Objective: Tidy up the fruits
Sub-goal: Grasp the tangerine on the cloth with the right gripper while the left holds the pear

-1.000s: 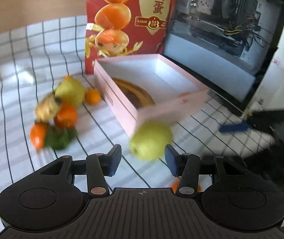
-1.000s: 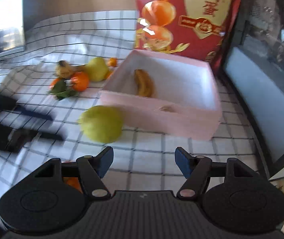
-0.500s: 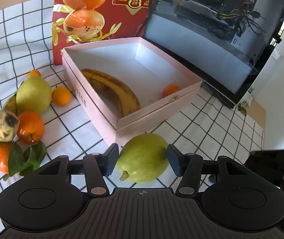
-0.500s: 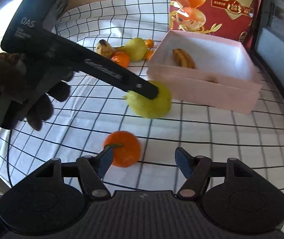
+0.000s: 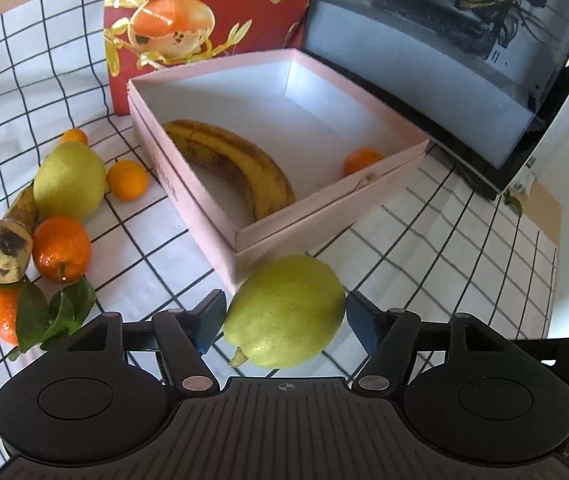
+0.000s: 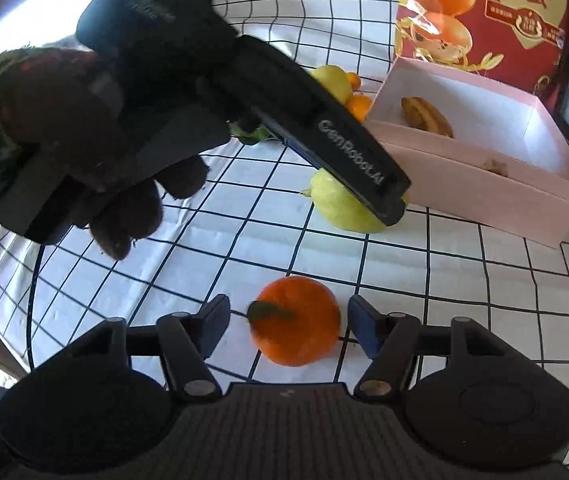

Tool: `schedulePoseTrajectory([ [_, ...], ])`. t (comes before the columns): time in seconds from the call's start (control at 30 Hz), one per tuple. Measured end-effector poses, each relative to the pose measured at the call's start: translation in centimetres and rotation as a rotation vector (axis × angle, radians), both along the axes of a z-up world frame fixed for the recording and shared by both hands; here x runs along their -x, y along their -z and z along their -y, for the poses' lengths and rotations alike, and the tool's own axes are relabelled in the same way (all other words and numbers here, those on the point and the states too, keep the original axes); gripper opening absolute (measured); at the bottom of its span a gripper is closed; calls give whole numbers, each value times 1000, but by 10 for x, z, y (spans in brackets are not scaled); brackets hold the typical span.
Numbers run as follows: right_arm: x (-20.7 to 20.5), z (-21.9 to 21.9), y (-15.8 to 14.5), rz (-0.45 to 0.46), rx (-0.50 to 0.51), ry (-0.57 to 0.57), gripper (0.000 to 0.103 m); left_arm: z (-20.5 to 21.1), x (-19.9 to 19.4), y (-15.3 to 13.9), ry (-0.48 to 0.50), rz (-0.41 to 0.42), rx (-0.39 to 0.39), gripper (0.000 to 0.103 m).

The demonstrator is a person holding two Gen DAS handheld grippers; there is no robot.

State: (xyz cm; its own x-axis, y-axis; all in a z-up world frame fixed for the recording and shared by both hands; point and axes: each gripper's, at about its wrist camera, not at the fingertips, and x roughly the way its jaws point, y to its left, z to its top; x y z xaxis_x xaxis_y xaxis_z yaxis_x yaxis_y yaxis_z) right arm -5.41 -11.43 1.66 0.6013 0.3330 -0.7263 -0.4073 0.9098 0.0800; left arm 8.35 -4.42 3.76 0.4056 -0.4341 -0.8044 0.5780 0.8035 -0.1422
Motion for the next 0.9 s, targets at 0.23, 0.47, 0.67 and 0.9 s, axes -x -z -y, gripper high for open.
schedulePoseTrajectory([
  [0.23,7,9,1,-19,4,8,54,5,-5,2,0,12,-5,73],
  [0.47,7,7,5,-36,12,-6,54,0,-7,11,38,26,8,75],
  [0.67,8,5,6,-36,22,-4,54,2,-6,13,32,17,-6,74],
  [0.9,7,9,7,-35,20,15,54,-4,6,10,57,16,0,68],
])
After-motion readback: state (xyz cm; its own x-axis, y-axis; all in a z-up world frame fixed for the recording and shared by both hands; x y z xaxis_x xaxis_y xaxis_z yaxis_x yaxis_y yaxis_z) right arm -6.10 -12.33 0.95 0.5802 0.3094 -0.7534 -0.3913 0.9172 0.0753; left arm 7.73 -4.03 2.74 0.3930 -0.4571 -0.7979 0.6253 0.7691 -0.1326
